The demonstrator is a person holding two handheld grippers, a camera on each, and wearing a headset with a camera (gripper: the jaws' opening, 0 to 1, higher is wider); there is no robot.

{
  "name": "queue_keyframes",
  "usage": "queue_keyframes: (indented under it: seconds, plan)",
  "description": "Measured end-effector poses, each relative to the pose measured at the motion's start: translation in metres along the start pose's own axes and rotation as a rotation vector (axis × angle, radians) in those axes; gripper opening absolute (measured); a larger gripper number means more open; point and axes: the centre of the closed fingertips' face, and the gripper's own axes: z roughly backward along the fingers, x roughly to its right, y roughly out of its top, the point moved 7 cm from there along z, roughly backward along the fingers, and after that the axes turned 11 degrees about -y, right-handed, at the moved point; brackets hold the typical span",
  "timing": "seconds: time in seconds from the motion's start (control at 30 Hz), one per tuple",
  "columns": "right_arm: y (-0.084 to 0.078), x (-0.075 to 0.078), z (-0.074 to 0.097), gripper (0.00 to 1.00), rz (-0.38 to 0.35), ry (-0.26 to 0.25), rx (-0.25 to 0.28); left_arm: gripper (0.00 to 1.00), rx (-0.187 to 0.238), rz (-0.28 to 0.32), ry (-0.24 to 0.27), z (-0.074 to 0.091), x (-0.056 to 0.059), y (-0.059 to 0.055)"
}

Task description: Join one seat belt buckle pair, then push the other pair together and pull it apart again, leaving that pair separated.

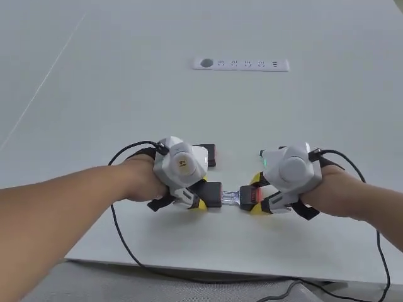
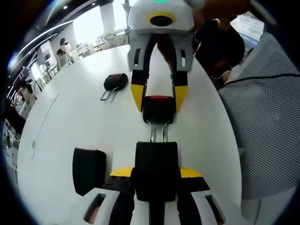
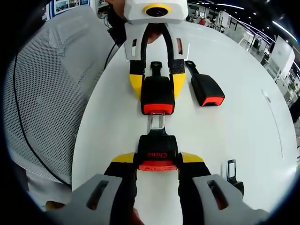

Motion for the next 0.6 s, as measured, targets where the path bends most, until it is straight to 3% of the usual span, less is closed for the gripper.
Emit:
queue_keyframes:
  seconds: [0.37, 0.6]
  plan:
    - [0.005, -0.003, -0.005, 0.33, 0.024, 0.013, 0.03, 0.35, 0.022, -0.001, -0.003, 0.001, 0.002, 0.001]
    - [0.009, 0.0, -0.009, 0.33, -0.003, 0.016, 0.049, 0.35, 0.03, 0.011, 0.001, 0.002, 0.003, 0.002]
